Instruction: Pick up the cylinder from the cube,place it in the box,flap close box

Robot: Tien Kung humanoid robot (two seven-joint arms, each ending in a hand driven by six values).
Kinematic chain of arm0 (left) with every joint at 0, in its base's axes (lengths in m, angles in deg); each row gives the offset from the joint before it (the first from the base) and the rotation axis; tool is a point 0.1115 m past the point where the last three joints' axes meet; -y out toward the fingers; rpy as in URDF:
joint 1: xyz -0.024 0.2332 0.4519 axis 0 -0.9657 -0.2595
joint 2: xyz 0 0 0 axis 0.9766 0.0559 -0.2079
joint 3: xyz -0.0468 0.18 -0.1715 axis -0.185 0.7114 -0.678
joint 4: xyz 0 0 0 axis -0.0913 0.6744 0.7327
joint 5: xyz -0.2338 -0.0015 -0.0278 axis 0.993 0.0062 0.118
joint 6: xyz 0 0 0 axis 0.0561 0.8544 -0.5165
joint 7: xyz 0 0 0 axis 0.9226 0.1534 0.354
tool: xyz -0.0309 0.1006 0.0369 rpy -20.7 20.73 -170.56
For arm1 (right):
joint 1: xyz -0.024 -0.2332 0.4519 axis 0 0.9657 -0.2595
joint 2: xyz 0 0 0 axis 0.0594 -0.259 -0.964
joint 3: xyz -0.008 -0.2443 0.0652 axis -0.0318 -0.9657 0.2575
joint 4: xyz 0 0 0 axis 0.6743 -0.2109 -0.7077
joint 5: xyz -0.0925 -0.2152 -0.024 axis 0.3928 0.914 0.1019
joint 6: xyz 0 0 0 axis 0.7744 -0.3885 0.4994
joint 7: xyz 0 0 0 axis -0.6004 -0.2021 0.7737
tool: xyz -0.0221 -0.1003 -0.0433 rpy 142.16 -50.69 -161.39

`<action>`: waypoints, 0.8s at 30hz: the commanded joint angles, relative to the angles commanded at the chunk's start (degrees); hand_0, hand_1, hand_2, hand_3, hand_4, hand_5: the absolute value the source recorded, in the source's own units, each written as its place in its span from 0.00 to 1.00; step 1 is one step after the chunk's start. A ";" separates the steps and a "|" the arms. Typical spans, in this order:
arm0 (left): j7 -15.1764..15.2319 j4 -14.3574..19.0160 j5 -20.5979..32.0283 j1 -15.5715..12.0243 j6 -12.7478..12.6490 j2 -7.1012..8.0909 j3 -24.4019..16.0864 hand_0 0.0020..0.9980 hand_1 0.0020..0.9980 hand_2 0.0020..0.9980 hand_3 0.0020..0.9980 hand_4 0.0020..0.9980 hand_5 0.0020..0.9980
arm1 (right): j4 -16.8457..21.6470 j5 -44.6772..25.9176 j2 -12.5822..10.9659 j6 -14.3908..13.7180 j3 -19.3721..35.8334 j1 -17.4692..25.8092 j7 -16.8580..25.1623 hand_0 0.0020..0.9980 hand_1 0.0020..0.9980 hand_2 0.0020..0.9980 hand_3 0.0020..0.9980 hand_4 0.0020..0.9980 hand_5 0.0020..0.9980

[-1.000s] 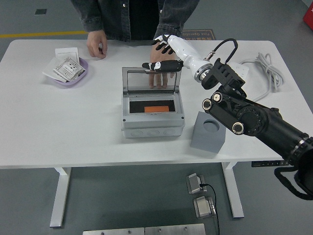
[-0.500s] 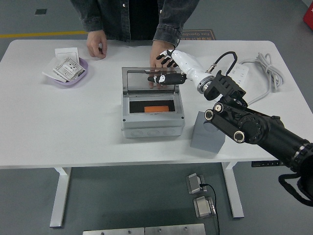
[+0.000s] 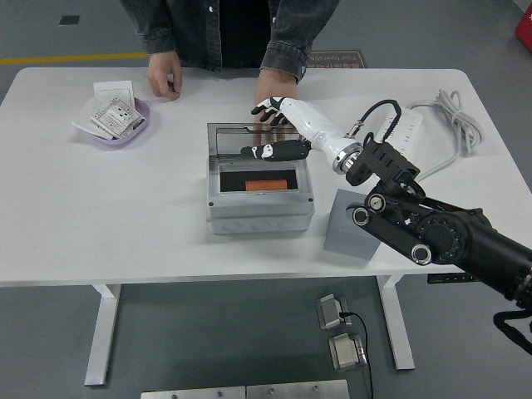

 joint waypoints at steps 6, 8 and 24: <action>0.06 0.00 0.34 -0.09 -0.03 -0.12 0.21 0.64 0.66 0.53 0.61 0.64 0.38 | 3.14 -0.32 -1.45 -0.42 -0.73 1.31 -0.08 0.62 0.56 0.68 0.72 0.95 0.56; 0.08 0.00 0.35 -0.09 -0.03 -0.14 0.21 0.64 0.66 0.53 0.61 0.64 0.38 | 3.83 -0.42 -1.64 -0.50 -1.07 1.70 -0.09 0.61 0.55 0.68 0.72 0.95 0.56; 0.06 0.00 0.21 -0.15 -0.07 -0.30 0.07 0.64 0.66 0.53 0.61 0.64 0.38 | 7.04 -0.21 -2.50 -0.70 -1.96 4.46 -0.33 0.59 0.54 0.68 0.71 0.94 0.56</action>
